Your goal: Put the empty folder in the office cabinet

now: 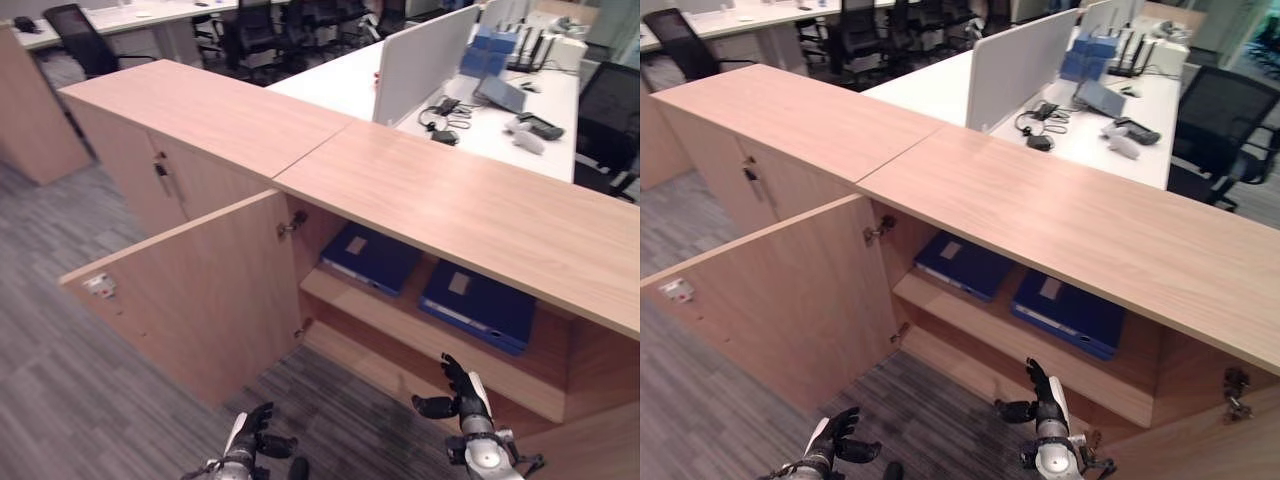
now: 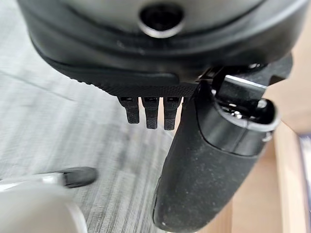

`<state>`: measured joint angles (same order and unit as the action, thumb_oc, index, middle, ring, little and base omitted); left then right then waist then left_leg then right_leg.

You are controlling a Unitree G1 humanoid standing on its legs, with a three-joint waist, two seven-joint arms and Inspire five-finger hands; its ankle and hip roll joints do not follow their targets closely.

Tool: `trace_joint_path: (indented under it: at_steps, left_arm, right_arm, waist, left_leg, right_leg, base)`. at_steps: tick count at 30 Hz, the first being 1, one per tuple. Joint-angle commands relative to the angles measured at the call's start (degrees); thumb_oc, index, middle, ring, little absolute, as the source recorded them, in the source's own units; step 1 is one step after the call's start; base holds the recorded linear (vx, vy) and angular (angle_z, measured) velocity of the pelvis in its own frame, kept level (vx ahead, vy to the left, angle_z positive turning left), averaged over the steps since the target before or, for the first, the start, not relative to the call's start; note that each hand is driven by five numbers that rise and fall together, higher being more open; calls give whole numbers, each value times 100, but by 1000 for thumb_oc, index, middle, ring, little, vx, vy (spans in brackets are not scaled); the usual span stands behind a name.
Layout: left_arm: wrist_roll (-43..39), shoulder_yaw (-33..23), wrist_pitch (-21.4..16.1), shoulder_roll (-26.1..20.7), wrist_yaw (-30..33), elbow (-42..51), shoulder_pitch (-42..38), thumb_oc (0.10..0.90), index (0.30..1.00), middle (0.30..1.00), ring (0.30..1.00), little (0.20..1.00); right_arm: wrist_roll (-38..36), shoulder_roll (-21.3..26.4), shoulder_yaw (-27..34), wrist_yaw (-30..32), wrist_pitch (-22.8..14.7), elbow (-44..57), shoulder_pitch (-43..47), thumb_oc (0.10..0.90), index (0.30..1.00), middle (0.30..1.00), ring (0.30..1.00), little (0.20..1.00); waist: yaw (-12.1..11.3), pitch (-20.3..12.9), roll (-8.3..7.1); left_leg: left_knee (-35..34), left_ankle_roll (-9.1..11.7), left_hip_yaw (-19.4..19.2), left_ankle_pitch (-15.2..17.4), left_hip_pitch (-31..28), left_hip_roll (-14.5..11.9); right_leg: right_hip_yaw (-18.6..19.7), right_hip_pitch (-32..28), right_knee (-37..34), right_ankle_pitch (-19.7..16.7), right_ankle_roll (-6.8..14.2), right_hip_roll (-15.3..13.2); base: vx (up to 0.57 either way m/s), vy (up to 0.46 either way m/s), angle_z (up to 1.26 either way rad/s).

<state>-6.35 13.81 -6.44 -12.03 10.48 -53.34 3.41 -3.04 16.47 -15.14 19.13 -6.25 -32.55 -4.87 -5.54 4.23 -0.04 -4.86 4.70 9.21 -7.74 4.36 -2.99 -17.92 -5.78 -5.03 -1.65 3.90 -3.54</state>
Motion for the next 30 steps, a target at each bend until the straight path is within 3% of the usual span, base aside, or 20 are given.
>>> trace_joint_path:
  at_steps: [1,4,5,6,10,16,20,22,23,25,26,27,30]
  left_arm:
    - [-574,-211,-545,23,286,167,-836,800,900,900,900,900]
    - [-578,-212,-569,-31,175,406,-630,800,900,900,900,900]
    - [-548,-206,-567,-48,135,426,-580,800,900,900,900,900]
    - [-410,-452,-603,-329,-313,181,-253,800,900,900,900,900]
    - [-308,-698,-715,-541,-380,-507,-223,800,900,900,900,900]
    - [-190,-645,-744,-635,-496,-166,-155,800,900,900,900,900]
    - [-153,-583,-788,-797,-571,162,-214,800,900,900,900,900]
    - [-195,-625,-815,-857,-541,289,-264,800,900,900,900,900]
    - [-208,-622,-848,-912,-502,361,-330,800,900,900,900,900]
    - [-221,-600,-881,-956,-495,401,-398,800,900,900,900,900]
    - [-221,-600,-881,-956,-495,402,-400,800,900,900,900,900]
    - [-181,-515,-933,-981,-448,513,-488,800,900,900,900,900]
    - [-190,-507,-1013,-953,-474,484,-527,800,900,900,900,900]
  right_arm:
    - [-140,329,170,-33,-517,323,608,800,900,900,900,900]
    - [-237,380,126,-144,-511,213,746,800,900,900,900,900]
    - [-260,377,145,-168,-511,207,732,800,900,900,900,900]
    - [-351,447,341,-201,-563,118,736,800,900,900,900,900]
    - [-425,481,626,-341,-725,238,586,800,900,900,900,900]
    - [-479,270,888,-357,-636,121,513,800,900,900,900,900]
    - [-541,61,973,-350,-591,-101,593,800,900,900,900,900]
    - [-496,-34,954,-345,-543,-174,670,800,900,900,900,900]
    - [-493,-101,940,-336,-534,-219,702,800,900,900,900,900]
    - [-512,-116,917,-354,-562,-158,656,800,900,900,900,900]
    - [-512,-116,918,-354,-561,-155,656,800,900,900,900,900]
    - [-512,-38,878,-402,-595,-67,428,800,900,900,900,900]
    - [-436,-11,920,-446,-615,-138,170,800,900,900,900,900]
  waist:
    - [-67,351,-145]
    - [-56,430,-174]
    - [-43,411,-178]
    - [-98,411,-139]
    - [-23,343,-85]
    - [-122,243,-170]
    - [-251,307,-227]
    - [-251,403,-257]
    - [-222,462,-237]
    - [-167,447,-208]
    - [-173,434,-206]
    - [88,432,-163]
    - [174,244,-220]
  left_leg:
    - [111,282,-687,204,-119,-208]
    - [610,204,-1719,405,-157,-639]
    - [690,214,-1843,438,-197,-731]
    - [848,252,-1879,516,-235,-841]
    - [1006,356,-2214,571,-451,-1077]
    - [666,175,-2194,683,-468,-751]
    - [568,-106,-2158,861,-520,-444]
    - [412,-243,-2178,879,-643,-269]
    - [334,-258,-2156,847,-681,-244]
    - [176,-297,-2001,804,-742,-183]
    - [175,-298,-2007,787,-721,-187]
    - [62,-309,-1584,774,-805,-23]
    - [-14,-322,-1369,799,-779,126]
  right_leg:
    - [-1,237,177,95,393,-531]
    - [-326,397,419,63,386,-779]
    - [-408,402,450,66,376,-827]
    - [-590,368,516,88,363,-893]
    - [-1077,243,624,94,347,-1070]
    - [-1243,118,857,24,457,-1229]
    - [-1241,310,1542,-67,646,-1594]
    - [-1105,618,2193,-483,882,-1922]
    - [-925,757,2364,-672,999,-1928]
    - [-330,899,2298,-419,960,-1580]
    - [-328,913,2274,-446,954,-1571]
    - [670,962,1673,182,784,-752]
    - [804,616,977,131,622,-597]
  base:
    - [-171,79,89]
    - [-191,115,63]
    - [-144,108,89]
    - [-140,120,96]
    - [-75,135,81]
    - [74,155,83]
    - [48,217,21]
    - [27,221,16]
    - [-7,127,11]
    - [16,94,0]
    - [141,120,33]
    - [110,75,43]
    - [137,-27,97]
